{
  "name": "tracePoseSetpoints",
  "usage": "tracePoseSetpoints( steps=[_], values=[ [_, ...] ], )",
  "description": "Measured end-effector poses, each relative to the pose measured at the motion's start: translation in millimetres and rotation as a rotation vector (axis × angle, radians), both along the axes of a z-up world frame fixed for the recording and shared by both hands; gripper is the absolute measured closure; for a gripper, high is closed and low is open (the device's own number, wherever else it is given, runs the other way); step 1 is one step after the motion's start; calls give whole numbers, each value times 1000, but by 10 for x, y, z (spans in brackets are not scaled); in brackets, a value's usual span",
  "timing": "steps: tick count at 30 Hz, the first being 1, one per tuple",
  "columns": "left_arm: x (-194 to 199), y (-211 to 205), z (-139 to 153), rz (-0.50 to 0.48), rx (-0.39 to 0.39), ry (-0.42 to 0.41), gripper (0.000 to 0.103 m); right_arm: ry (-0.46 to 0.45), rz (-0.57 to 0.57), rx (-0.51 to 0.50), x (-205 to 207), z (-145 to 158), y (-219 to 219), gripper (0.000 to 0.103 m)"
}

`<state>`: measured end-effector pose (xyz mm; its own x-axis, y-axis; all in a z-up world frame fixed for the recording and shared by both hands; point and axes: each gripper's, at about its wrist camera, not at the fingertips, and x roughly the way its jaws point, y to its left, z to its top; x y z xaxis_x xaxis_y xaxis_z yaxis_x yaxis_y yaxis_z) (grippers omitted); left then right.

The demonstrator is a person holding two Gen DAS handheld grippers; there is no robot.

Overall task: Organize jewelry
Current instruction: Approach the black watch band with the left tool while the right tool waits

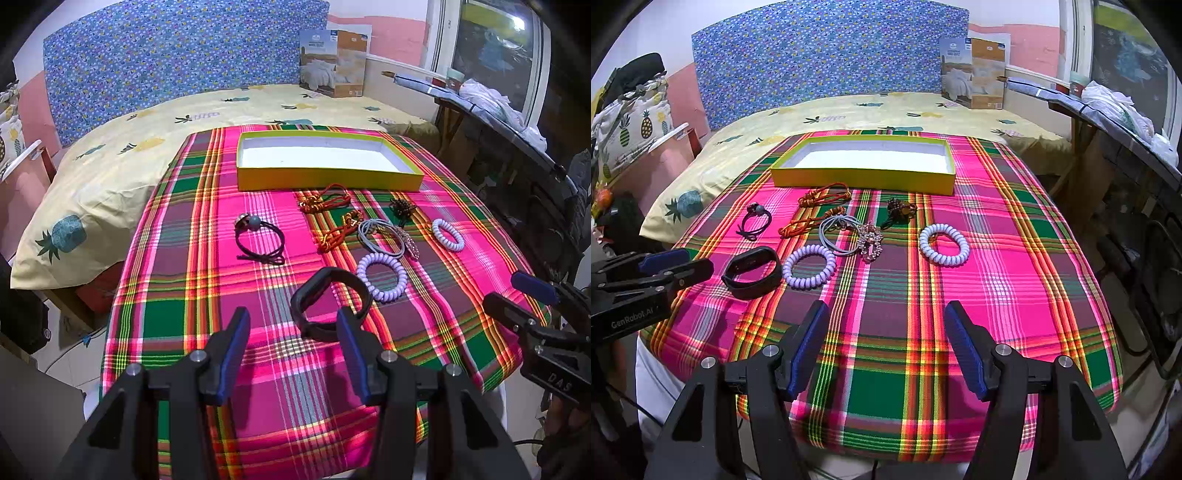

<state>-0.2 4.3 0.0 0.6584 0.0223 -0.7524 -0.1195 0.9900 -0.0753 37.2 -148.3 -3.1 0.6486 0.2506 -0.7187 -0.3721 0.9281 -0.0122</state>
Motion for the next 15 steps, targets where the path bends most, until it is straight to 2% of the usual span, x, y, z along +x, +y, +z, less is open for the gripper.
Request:
tracePoseSetpoints(
  steps=[15],
  values=[
    [-6,-8,-3,-1,-6,-7,53,1,-1,1,5,-4,-3,38]
  ],
)
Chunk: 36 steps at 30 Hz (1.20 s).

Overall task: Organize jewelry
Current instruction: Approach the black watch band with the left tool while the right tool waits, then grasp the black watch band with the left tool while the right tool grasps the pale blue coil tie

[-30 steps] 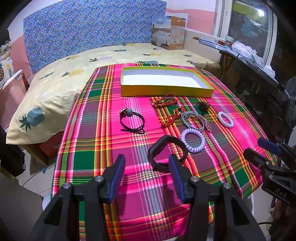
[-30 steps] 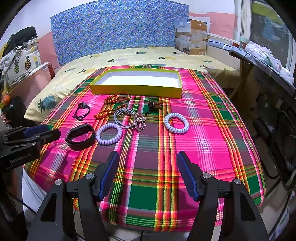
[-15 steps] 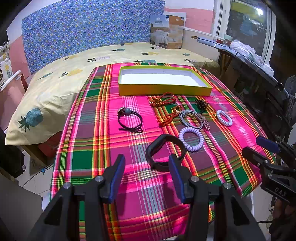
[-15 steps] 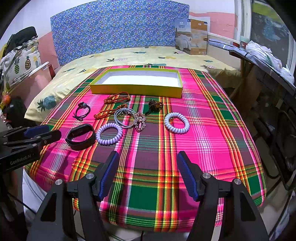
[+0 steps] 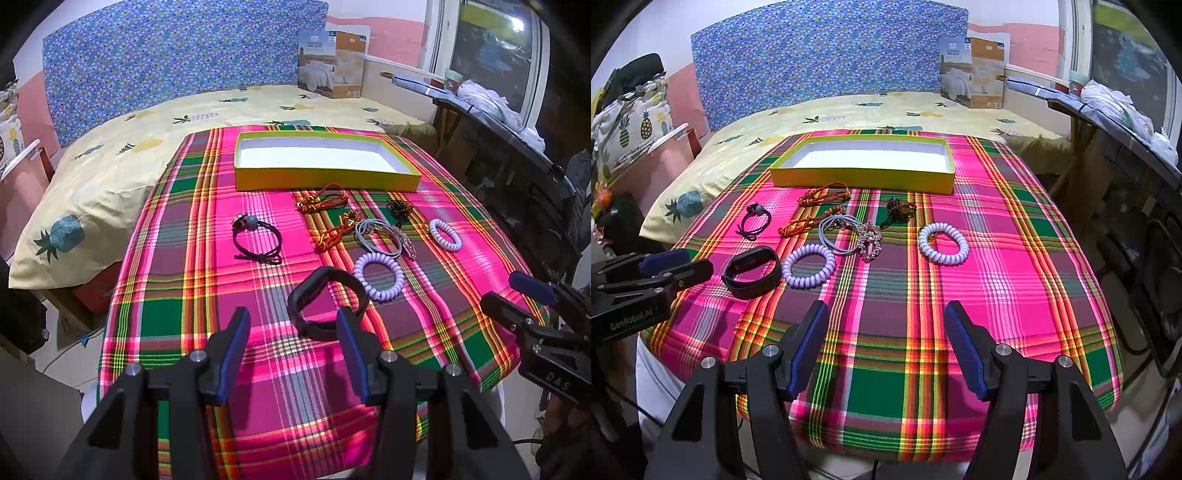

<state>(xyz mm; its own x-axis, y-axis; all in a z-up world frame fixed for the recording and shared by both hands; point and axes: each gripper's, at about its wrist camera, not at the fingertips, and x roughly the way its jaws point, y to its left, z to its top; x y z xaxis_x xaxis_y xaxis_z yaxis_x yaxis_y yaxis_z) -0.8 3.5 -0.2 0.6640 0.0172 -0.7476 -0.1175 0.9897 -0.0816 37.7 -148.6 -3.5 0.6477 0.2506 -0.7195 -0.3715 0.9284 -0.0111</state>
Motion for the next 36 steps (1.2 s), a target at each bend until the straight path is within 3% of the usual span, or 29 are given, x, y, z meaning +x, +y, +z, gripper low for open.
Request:
tracePoseSetpoints(
  steps=[24,36],
  values=[
    [25,-13,-22,-18,-7,-2,53,5,-1,5,3,-9,-10,38],
    [256,49,-129,-40,-2,-1,53,6,-32,1,189,-44,-108,38]
  ],
)
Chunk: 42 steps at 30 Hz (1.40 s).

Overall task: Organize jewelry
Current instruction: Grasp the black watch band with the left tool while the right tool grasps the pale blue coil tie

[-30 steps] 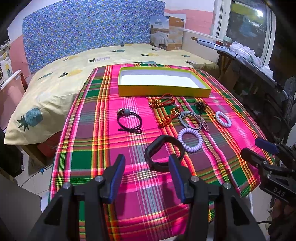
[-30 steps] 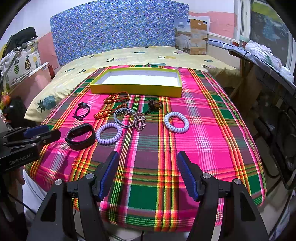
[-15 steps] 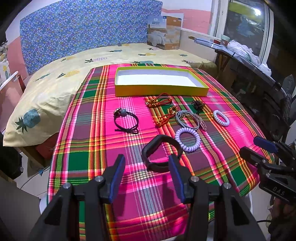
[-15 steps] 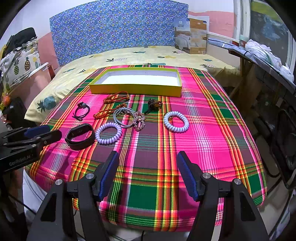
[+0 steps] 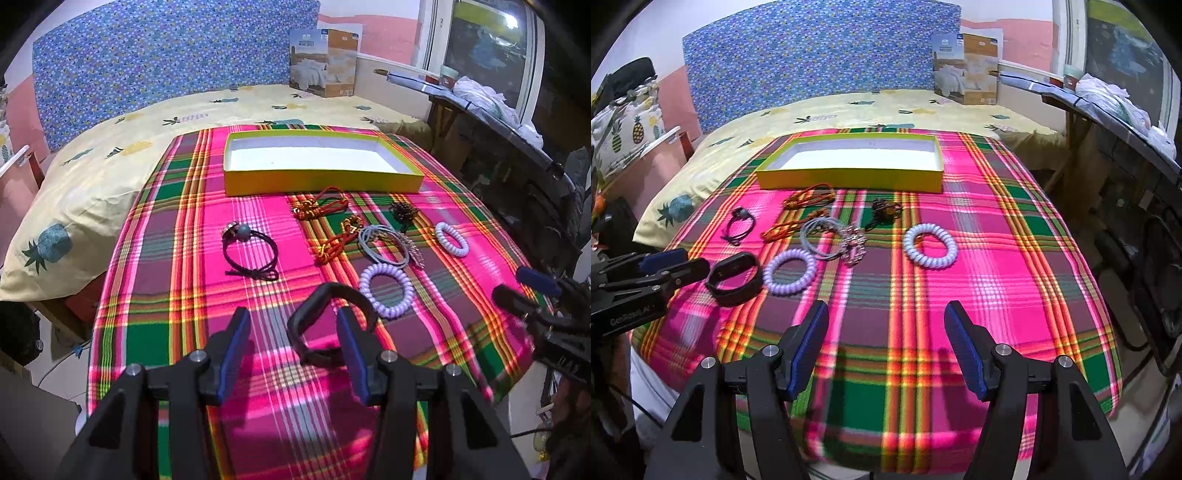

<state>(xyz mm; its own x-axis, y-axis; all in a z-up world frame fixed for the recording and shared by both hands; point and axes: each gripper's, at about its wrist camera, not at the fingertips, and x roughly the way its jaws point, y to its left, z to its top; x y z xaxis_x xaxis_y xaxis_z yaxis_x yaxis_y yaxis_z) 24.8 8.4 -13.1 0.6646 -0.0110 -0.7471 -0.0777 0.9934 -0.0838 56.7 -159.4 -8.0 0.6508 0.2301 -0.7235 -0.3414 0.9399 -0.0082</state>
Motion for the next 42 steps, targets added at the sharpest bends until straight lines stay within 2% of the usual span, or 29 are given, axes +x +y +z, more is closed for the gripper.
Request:
tracePoseSetpoints(
  steps=[4,9,18,23,25,27,31,34,38,40,42],
  values=[
    [97,-3,-99,-8,21,18,60,-2,-22,7,182,-23,-94,38],
    [176,-22,-197,-27,31,36,64,14,-40,2,484,-132,-202,38],
    [240,-127,-250,-73,55,46,77,67,-19,3,850,-317,-285,38],
    [261,-127,-253,-68,60,43,77,81,-35,45,953,-296,-358,38],
    [283,-128,-252,-67,64,42,77,89,-39,44,1008,-301,-363,44],
    [292,-132,-252,-66,67,43,77,110,-44,38,1070,-338,-364,59],
    [312,-132,-254,-65,73,43,78,113,-47,-2,1131,-363,-343,71],
    [316,-132,-248,-60,79,39,80,112,-38,-26,1147,-358,-319,93],
    [311,-110,-227,-56,73,37,83,106,-20,-32,1114,-346,-305,93],
    [297,-97,-201,-54,62,32,91,107,-21,-24,1089,-333,-315,93],
    [279,-82,-171,-52,55,26,91,99,-22,-13,1062,-302,-340,94]
  ],
)
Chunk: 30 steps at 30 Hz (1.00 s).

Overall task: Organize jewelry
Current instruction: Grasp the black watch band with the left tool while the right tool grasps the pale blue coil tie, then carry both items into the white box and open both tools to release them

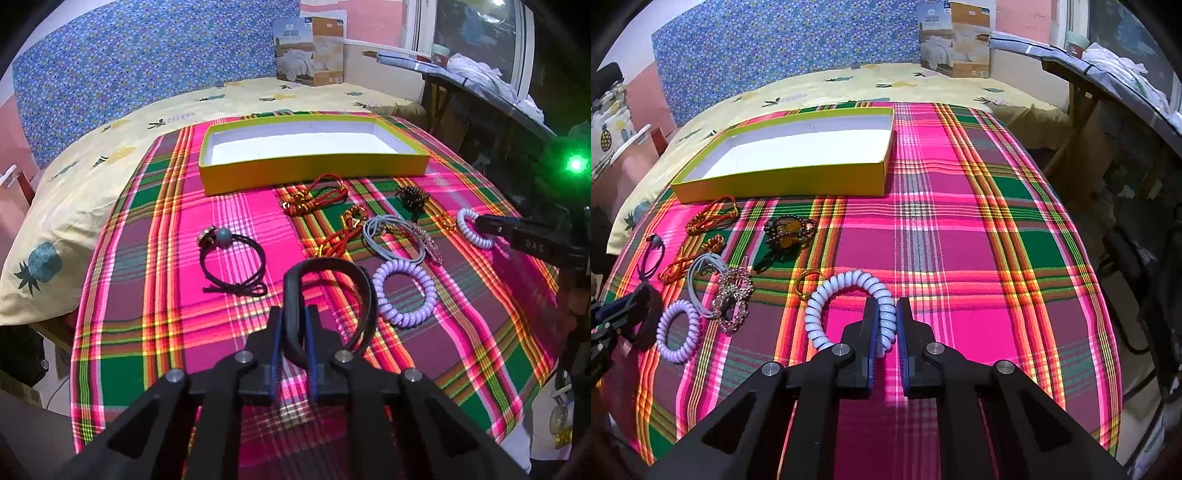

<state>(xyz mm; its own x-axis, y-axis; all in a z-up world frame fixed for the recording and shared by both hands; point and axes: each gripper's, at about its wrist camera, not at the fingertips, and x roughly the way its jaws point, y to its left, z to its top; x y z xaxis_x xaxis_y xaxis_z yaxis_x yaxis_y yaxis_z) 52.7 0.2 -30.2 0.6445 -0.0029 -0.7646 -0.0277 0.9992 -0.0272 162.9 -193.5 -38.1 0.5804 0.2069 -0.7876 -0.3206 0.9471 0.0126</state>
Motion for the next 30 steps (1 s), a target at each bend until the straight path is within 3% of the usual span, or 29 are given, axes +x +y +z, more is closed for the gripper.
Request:
tracePoseSetpoints(
  steps=[7,16,23,30],
  values=[
    [-56,11,58,1,-27,-8,91,-27,6,13,-105,121,-25,94],
    [52,56,346,-7,-26,-59,91,-73,44,47,-66,396,110,94],
    [520,177,530,0,-3,-86,91,-106,95,49,260,585,376,94],
    [1142,348,567,18,17,-91,91,-103,108,38,788,589,614,93]
  ],
)
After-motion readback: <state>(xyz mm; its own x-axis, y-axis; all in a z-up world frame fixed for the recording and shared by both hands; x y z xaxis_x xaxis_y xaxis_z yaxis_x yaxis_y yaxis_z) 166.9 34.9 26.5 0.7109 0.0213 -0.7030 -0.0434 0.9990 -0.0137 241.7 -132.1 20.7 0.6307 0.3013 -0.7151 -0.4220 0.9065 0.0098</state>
